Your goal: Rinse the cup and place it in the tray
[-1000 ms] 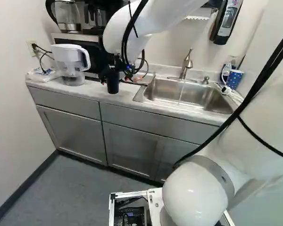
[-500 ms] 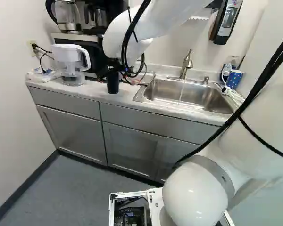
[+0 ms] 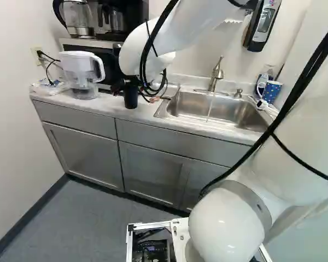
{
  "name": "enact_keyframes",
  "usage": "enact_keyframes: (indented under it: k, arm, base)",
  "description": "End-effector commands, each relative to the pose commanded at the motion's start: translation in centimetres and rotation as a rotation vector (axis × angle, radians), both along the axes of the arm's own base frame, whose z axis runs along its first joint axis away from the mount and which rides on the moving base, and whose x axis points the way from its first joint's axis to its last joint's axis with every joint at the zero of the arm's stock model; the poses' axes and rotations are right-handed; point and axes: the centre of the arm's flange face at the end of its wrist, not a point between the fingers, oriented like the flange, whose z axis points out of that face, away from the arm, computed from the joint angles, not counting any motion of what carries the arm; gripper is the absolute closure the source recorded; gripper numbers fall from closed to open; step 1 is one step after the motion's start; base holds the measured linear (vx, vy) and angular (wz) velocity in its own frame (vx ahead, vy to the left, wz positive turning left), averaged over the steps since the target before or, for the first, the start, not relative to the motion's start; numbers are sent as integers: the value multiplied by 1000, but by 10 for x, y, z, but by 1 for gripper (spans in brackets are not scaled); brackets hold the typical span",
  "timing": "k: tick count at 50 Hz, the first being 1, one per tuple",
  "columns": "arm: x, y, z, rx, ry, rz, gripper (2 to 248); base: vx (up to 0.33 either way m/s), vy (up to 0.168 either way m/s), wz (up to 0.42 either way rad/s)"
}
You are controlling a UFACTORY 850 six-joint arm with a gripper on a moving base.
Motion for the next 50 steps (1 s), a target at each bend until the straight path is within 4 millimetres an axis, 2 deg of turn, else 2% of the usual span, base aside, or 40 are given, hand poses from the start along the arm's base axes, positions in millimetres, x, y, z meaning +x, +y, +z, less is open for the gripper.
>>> enact_keyframes:
  k: [50]
  arm:
    - [4,-4,-37,67,-132,-13,3]
  base:
    - [0,0,0]
